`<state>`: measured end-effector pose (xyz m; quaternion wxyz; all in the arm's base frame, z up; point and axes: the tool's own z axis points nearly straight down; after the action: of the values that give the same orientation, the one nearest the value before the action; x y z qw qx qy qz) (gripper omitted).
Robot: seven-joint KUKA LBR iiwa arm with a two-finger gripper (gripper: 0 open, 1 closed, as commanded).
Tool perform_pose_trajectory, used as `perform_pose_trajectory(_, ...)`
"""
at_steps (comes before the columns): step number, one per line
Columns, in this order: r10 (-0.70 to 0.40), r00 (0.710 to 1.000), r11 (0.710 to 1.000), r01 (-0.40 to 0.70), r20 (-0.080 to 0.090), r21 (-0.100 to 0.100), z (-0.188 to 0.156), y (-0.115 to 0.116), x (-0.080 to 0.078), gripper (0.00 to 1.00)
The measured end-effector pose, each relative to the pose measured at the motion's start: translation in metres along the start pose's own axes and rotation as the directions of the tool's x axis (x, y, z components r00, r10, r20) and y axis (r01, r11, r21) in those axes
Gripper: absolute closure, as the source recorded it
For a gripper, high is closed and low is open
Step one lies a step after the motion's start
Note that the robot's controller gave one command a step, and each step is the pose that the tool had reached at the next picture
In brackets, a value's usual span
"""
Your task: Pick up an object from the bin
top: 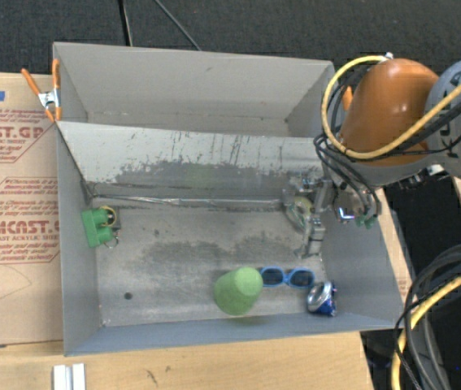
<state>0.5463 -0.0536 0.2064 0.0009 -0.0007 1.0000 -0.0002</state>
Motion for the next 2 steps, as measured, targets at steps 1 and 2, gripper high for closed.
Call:
perform_pose_trajectory(1,-0.254,0.967,0.967,0.254,-0.007,-0.003,0.124,-0.002,0.056,0.00)
perform_pose_trajectory(2,-0.106,0.994,0.994,0.106,-0.001,-0.001,0.137,-0.033,0.038,0.00)
